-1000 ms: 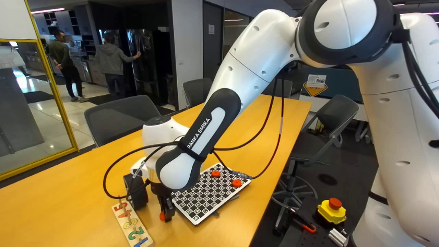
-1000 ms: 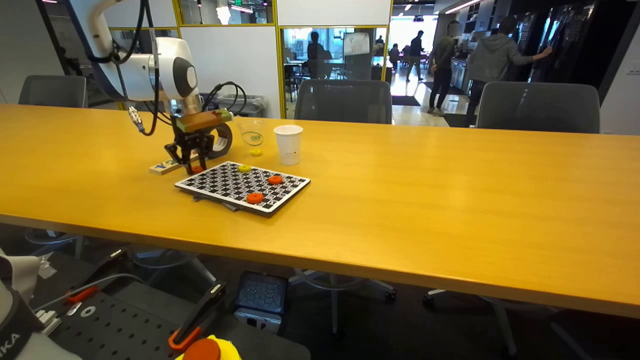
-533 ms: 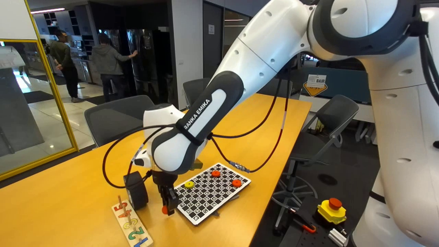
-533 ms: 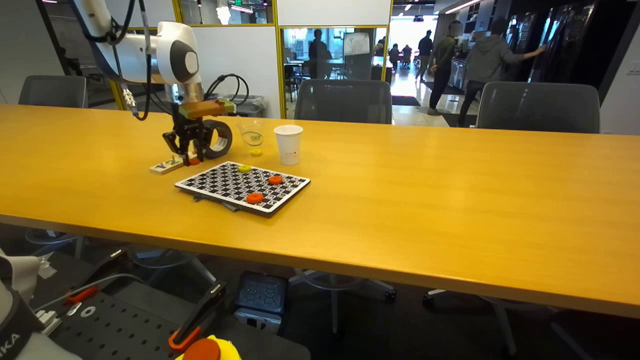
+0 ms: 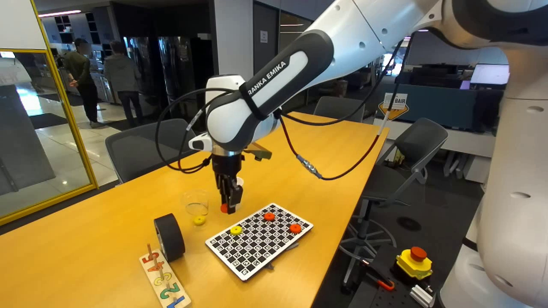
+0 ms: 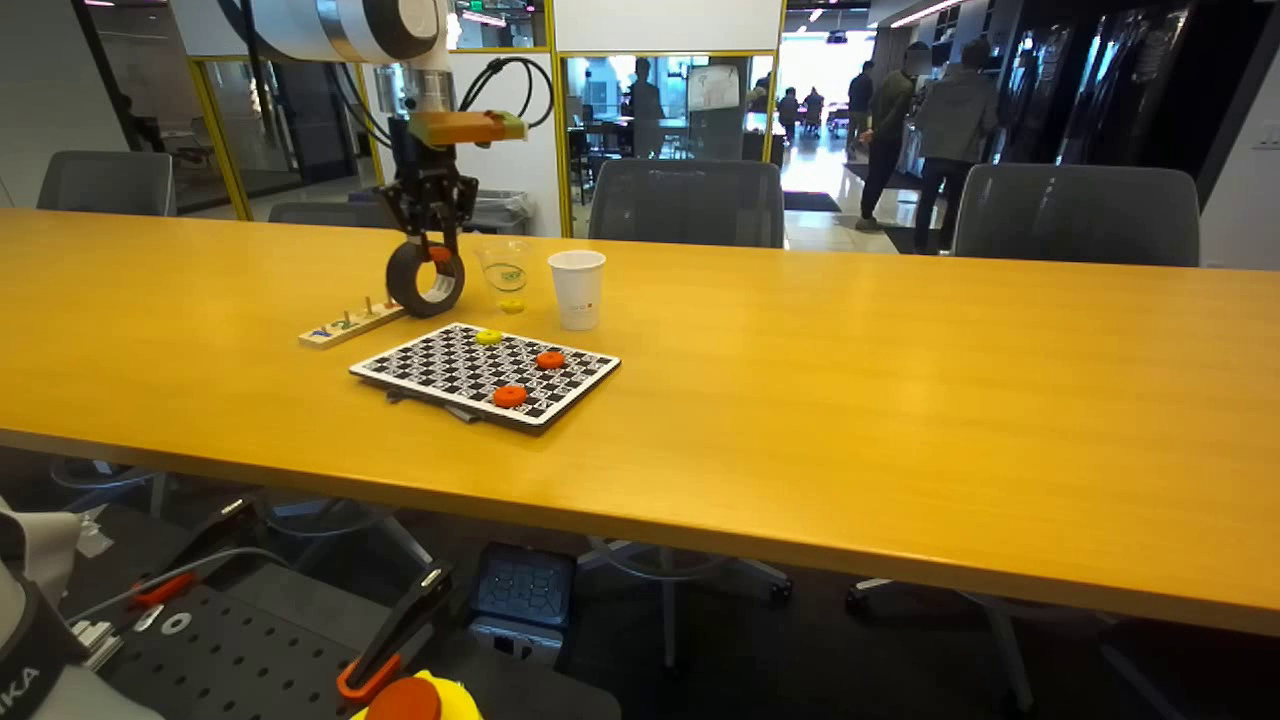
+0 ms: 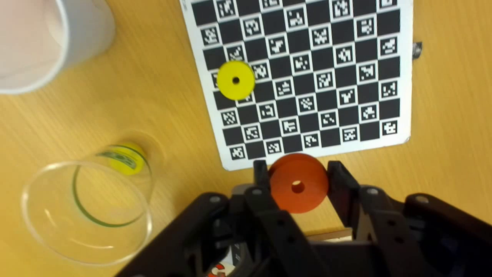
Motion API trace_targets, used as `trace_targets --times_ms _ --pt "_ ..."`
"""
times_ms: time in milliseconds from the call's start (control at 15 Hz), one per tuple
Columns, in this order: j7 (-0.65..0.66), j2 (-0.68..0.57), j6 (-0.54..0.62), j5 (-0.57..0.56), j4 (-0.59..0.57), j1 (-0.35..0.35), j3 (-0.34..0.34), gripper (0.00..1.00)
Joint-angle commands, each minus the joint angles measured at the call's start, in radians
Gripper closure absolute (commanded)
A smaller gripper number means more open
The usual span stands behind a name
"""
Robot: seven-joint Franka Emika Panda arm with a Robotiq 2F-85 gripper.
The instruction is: Divide the rings equally and put some in the clear cup and the rest in the white cup
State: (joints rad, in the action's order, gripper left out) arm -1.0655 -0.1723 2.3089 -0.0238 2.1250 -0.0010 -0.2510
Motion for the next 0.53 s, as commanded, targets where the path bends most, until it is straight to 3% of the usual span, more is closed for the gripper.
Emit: trace_targets --times_ms 0,467 --pt "-0.067 0.009 -0.063 0.017 -0.057 -0.007 0.075 0.79" --pt "-0.100 -0.112 -0.057 0.007 -0.222 -0.013 0.142 0.80"
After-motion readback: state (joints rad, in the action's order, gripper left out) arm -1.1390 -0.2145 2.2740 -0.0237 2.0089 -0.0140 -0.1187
